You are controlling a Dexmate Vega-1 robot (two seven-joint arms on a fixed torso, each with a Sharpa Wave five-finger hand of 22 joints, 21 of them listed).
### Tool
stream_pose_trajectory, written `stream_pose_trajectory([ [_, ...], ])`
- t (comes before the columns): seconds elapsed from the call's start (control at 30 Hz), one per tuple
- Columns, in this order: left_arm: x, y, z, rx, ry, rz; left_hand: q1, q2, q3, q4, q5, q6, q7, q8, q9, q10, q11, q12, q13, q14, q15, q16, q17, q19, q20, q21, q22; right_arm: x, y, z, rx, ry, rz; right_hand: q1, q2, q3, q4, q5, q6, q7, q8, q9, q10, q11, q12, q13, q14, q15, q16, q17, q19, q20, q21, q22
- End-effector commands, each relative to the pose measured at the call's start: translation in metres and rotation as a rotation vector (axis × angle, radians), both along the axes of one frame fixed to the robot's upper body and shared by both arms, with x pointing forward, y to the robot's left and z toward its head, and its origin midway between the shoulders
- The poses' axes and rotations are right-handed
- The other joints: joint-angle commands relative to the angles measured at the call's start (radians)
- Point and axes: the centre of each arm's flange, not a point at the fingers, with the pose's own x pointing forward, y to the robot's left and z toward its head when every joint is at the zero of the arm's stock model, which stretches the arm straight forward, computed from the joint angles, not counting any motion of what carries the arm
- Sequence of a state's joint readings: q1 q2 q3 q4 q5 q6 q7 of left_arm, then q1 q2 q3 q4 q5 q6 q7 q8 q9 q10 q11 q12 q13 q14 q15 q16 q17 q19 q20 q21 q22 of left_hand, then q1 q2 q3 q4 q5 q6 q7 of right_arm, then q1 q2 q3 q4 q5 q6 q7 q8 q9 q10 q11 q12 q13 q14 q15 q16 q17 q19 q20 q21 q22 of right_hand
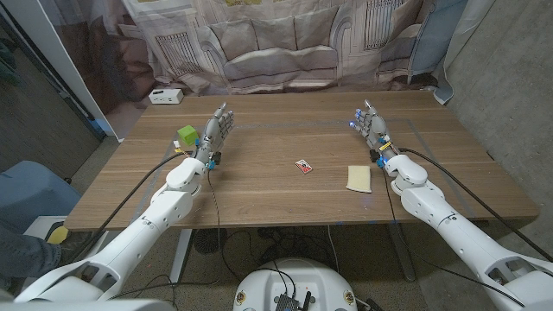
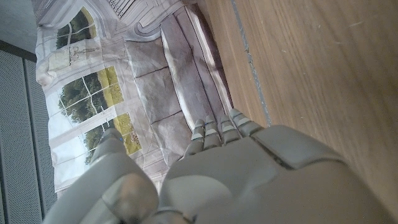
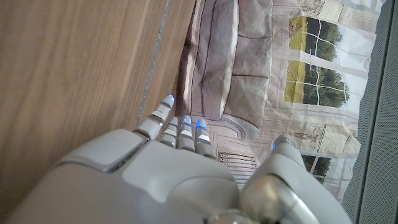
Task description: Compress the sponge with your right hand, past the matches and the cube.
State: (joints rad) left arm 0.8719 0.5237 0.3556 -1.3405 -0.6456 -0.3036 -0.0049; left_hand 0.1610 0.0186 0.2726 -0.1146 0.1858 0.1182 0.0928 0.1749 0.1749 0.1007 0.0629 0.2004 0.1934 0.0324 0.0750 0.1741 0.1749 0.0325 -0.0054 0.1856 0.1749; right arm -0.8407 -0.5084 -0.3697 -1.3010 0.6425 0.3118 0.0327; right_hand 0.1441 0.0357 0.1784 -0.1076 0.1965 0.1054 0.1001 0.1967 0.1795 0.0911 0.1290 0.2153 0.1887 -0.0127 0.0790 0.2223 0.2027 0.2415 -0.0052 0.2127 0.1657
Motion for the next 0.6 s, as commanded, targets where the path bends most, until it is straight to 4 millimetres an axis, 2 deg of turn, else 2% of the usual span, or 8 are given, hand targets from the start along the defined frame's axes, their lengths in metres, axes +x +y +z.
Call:
stream_pose_trajectory([
  [0.03,-0.013,0.006,0.000,0.000,-0.027,0.014,0.008,0.002,0.006,-0.001,0.006,0.011,-0.003,0.008,0.001,0.014,0.001,0.009,0.003,0.006,0.006,0.007,0.004,0.003,0.005,0.006,0.002,-0.008,0.002,0.005,-0.011,-0.056,-0.007,0.010,0.000,0.008,0.000,0.005,0.009,0.000,0.004,0.005,0.006,0.009,0.006,0.003,0.004,0.004,0.004,0.003,0.012,0.001,0.005,0.005],
  [0.2,-0.017,0.006,-0.001,-0.018,-0.033,0.006,0.009,0.004,0.005,-0.001,0.006,0.031,0.000,0.016,0.002,0.036,0.002,0.017,0.003,0.028,0.006,0.016,0.004,0.016,0.016,0.012,0.002,-0.015,0.003,0.010,-0.036,-0.074,-0.007,0.014,0.000,0.010,-0.002,0.004,0.014,-0.001,0.005,0.005,0.011,0.003,0.007,0.003,0.010,0.000,0.005,0.003,0.017,-0.002,0.004,0.005],
  [0.3,-0.018,0.006,-0.003,-0.037,-0.042,-0.003,0.013,0.007,0.006,-0.002,0.005,0.075,0.004,0.027,0.002,0.074,0.002,0.030,0.003,0.072,0.005,0.027,0.003,0.058,0.029,0.025,0.002,-0.018,0.002,0.010,-0.046,-0.083,-0.003,0.016,0.001,0.011,-0.003,0.003,0.017,-0.002,0.005,0.005,0.015,0.003,0.007,0.003,0.013,-0.003,0.005,0.003,0.021,-0.003,0.005,0.005],
  [0.6,-0.021,0.009,0.008,-0.004,-0.048,0.028,0.019,0.011,0.007,-0.005,0.005,0.103,0.011,0.031,0.002,0.105,0.004,0.038,0.003,0.104,0.007,0.032,0.003,0.088,0.039,0.032,0.002,-0.031,-0.005,0.009,-0.055,-0.096,0.002,0.023,0.003,0.013,-0.007,0.002,0.039,-0.007,0.012,0.005,0.026,0.001,0.008,0.003,0.022,-0.006,0.005,0.002,0.028,-0.006,0.003,0.005],
])
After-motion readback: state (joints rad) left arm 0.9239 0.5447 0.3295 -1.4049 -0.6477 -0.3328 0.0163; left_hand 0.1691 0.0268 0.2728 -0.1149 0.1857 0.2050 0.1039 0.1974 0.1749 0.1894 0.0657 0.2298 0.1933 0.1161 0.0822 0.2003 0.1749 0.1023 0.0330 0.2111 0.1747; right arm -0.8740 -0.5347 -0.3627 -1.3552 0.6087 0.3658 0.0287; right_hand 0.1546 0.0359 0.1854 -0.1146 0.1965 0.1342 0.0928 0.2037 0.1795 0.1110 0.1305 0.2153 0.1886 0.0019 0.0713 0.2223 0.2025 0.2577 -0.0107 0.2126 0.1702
